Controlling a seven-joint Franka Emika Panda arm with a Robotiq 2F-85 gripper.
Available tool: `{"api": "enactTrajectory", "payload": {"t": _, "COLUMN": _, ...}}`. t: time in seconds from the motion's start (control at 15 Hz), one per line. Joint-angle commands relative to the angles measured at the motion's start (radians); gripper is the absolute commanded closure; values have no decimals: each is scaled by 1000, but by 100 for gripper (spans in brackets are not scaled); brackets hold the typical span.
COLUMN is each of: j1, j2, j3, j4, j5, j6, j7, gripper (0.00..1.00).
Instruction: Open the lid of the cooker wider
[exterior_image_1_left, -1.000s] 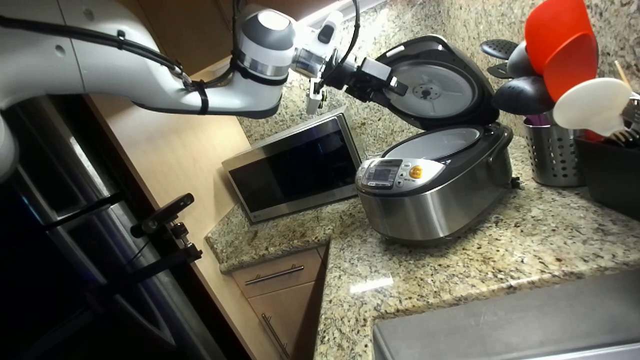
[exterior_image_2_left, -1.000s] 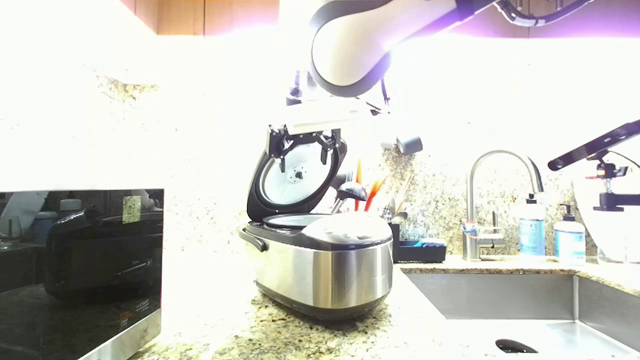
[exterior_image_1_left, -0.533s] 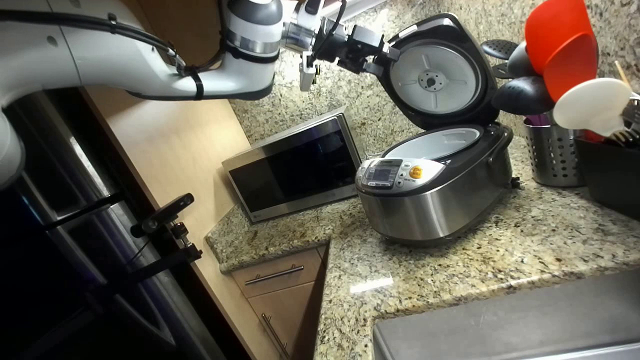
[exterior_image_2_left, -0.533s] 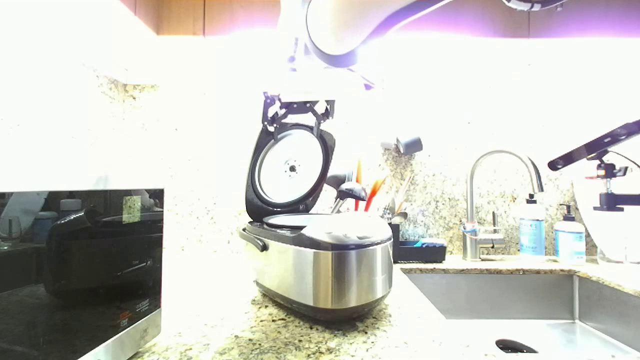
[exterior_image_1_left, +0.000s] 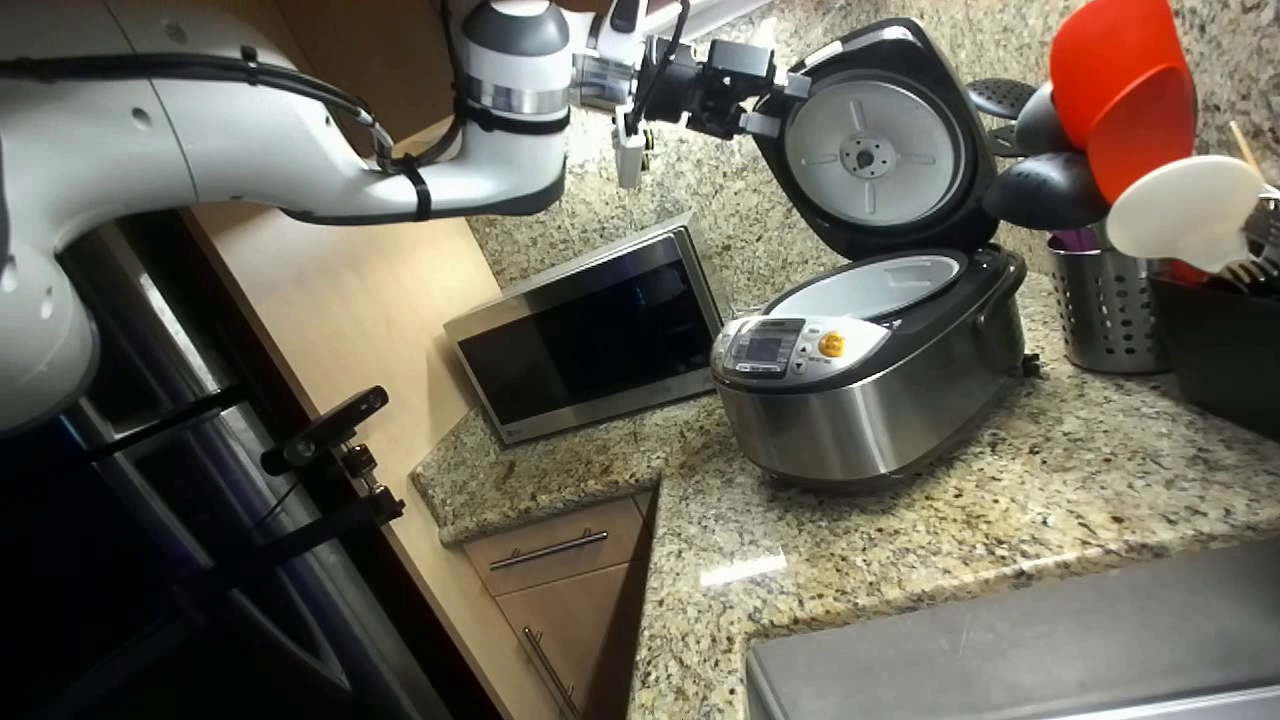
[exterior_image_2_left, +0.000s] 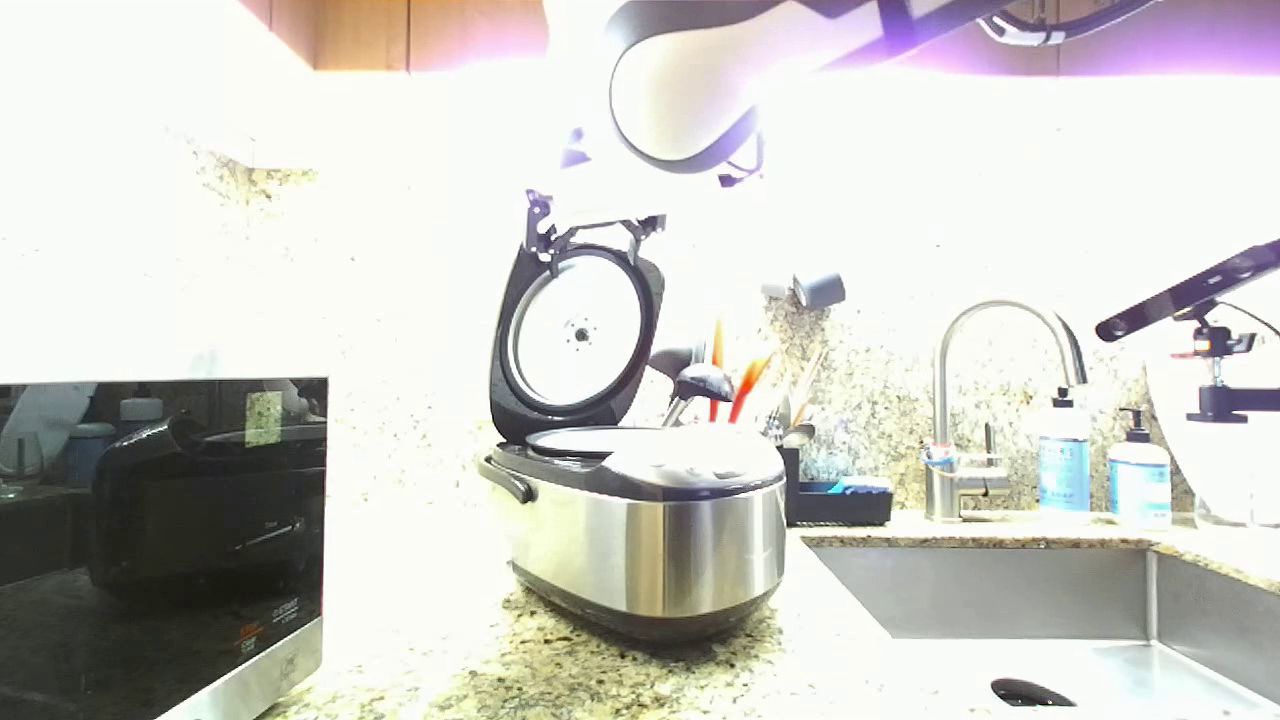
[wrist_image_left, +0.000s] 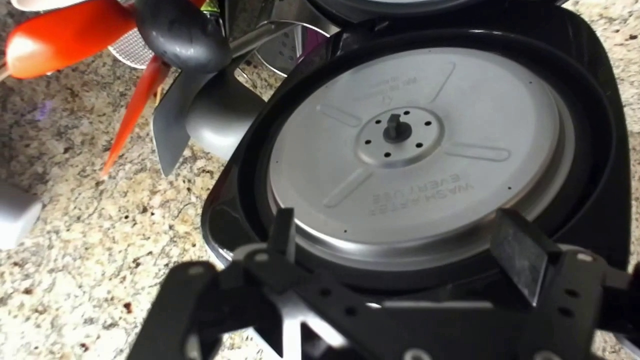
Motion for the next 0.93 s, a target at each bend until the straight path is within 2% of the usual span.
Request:
{"api": "enactTrajectory", "payload": {"t": 0.0, "j1": 0, "j2": 55, "j3": -53, "j4": 84, "j5": -31, "j6": -10, "j7": 57, "gripper": 0}}
{"api": "enactTrajectory", "payload": {"t": 0.47, "j1": 8, "j2": 64, "j3": -115, "j4": 124, "j5": -65, "j6": 11, "j7": 147, "gripper": 0}}
{"api": "enactTrajectory", "payload": {"t": 0.87, "j1": 28, "j2": 35, "j3": -106, "j4": 79, "j5": -46, "j6": -49, "j7": 103, "gripper": 0}}
